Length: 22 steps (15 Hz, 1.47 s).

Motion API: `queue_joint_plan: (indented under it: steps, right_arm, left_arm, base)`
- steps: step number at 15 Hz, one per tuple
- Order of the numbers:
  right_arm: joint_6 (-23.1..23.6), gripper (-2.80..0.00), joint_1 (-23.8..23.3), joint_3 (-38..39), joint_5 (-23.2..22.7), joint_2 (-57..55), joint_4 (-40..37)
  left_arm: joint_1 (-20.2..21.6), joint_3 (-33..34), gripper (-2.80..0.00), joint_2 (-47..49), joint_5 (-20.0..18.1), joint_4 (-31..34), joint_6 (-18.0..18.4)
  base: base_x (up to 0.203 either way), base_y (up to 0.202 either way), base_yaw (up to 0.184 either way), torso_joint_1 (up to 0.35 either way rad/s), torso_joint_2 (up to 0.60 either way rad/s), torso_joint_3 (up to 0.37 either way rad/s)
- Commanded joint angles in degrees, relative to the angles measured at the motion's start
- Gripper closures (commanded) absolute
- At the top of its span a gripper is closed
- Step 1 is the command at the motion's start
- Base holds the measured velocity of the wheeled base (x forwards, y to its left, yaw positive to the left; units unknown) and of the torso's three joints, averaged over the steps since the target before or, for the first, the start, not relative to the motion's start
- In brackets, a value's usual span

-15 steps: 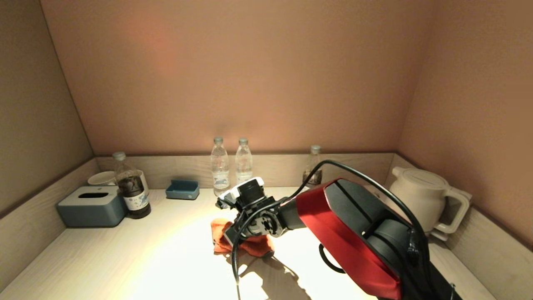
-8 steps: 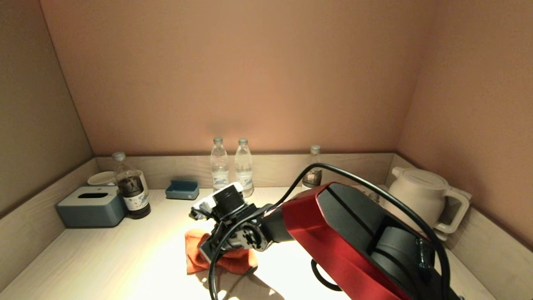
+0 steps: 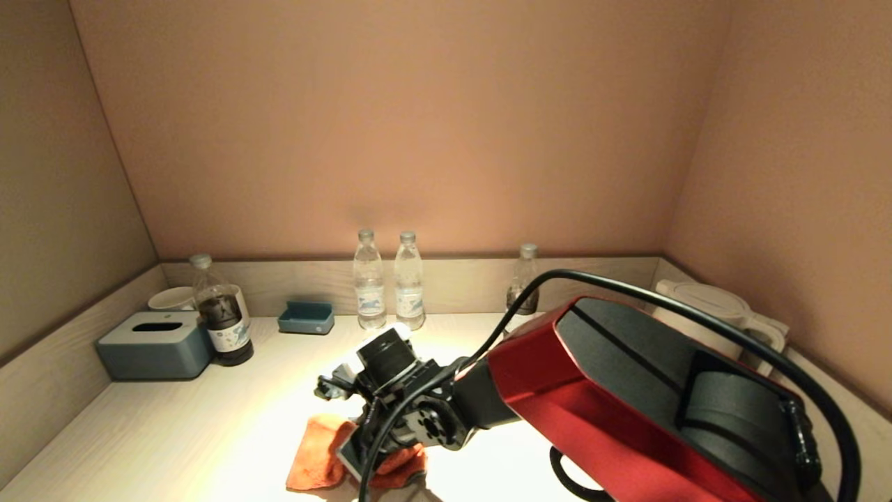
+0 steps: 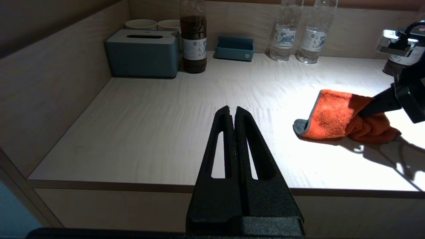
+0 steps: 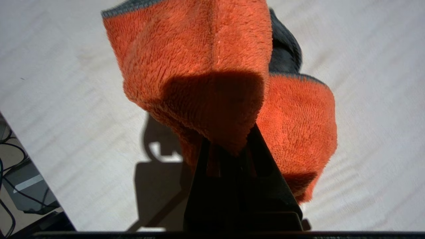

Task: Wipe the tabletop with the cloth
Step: Sweep the stains on the table

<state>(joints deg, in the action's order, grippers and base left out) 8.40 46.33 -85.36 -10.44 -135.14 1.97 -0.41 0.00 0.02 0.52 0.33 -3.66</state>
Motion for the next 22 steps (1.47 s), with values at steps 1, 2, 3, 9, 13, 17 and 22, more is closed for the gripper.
queue_joint_plan:
  steps: [1,2,3,9,13,17,22]
  right_arm:
    - [0.4,0.00,-4.7,9.2,0.0,3.3,3.4]
    - [0.7,0.00,-7.4,12.2,0.0,4.6,4.6]
    - [1.1,0.00,-9.7,14.5,0.1,5.8,5.7]
    - [3.2,0.00,-17.3,21.6,0.0,11.0,8.3]
    - [5.8,0.00,-24.1,27.5,-1.7,18.3,8.2]
    - [8.4,0.00,-29.1,32.0,-2.4,22.3,8.1]
    - [9.9,0.00,-40.0,36.6,-4.6,28.1,7.7]
  left_arm:
    - [0.0,0.0,0.00,0.0,0.0,0.0,0.0]
    - [0.0,0.0,0.00,0.0,0.0,0.0,0.0]
    - [0.0,0.0,0.00,0.0,0.0,0.0,0.0]
    - [0.0,0.0,0.00,0.0,0.0,0.0,0.0]
    - [0.0,0.0,0.00,0.0,0.0,0.0,0.0]
    - [0.0,0.0,0.00,0.0,0.0,0.0,0.0]
    - [0.0,0.0,0.00,0.0,0.0,0.0,0.0]
  base:
    - [0.000,0.000,0.000,0.000,0.00,0.000]
    - [0.000,0.000,0.000,0.000,0.00,0.000]
    - [0.000,0.000,0.000,0.000,0.00,0.000]
    - [0.000,0.000,0.000,0.000,0.00,0.000]
    - [0.000,0.000,0.000,0.000,0.00,0.000]
    - [0.000,0.000,0.000,0.000,0.00,0.000]
    - [0.000,0.000,0.000,0.000,0.00,0.000]
